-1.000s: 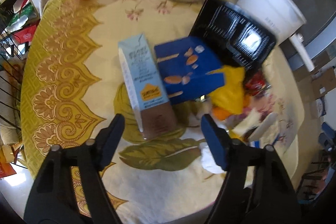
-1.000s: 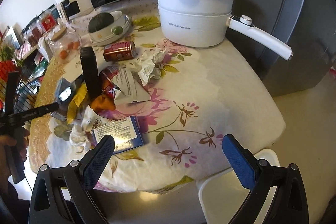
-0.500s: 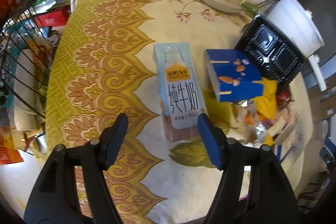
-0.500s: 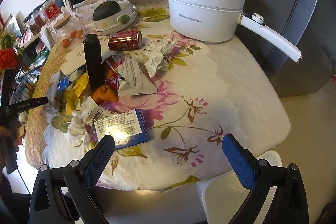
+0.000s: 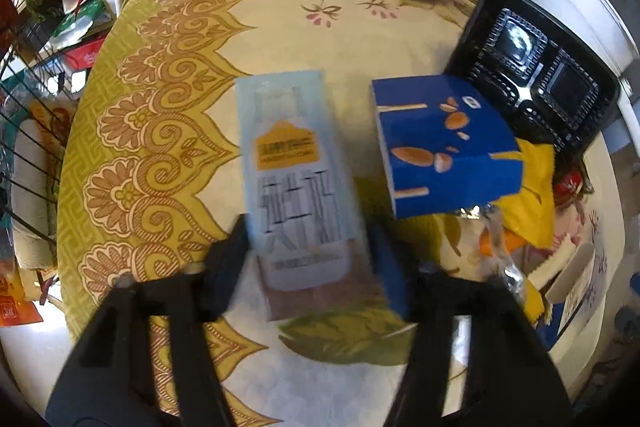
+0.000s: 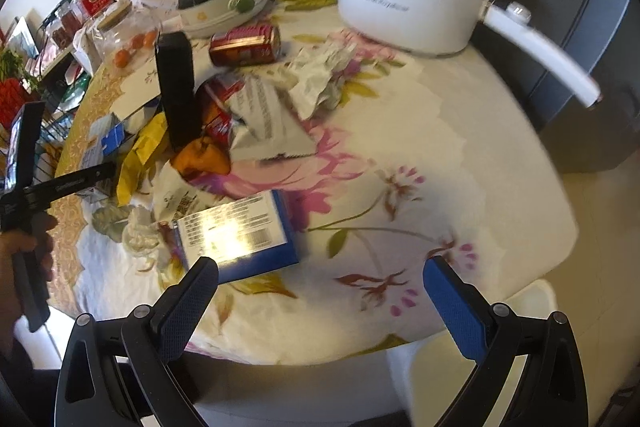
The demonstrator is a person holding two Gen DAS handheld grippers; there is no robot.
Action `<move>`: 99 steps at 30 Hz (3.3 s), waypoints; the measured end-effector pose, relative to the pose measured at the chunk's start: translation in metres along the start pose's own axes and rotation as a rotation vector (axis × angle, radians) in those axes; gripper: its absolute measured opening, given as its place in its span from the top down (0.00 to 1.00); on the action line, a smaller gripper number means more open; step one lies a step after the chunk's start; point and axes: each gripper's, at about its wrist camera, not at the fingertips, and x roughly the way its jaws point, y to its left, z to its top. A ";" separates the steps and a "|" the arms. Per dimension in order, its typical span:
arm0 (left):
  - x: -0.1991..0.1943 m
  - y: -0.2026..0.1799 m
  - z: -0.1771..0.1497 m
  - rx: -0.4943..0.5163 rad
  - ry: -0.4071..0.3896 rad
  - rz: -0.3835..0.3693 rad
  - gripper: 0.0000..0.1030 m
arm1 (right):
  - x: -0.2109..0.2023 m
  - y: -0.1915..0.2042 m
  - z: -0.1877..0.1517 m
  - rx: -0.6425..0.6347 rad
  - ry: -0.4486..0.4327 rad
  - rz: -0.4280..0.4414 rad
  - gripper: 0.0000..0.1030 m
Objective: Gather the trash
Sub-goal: 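Grasp the milk carton with the left tool while the right tool grasps the blue box, then carry the milk carton and blue box toward the white bin with both tools, then open the right tool over the bin while the left tool releases the milk carton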
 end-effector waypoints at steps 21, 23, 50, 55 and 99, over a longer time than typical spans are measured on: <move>-0.073 0.031 -0.029 0.070 -0.136 -0.107 0.47 | 0.057 0.024 0.005 0.509 0.068 0.070 0.00; -0.077 0.037 -0.031 0.060 -0.141 -0.122 0.47 | 0.064 0.026 0.003 0.537 0.085 0.023 0.00; -0.094 0.006 -0.047 0.156 -0.147 -0.196 0.47 | 0.027 -0.010 -0.030 0.263 0.016 -0.057 0.35; -0.097 -0.020 -0.054 0.216 -0.151 -0.208 0.47 | 0.009 -0.025 -0.030 0.242 -0.010 -0.061 0.35; -0.076 -0.360 -0.220 1.012 -0.049 -0.391 0.47 | -0.053 -0.268 -0.202 0.491 -0.043 -0.202 0.42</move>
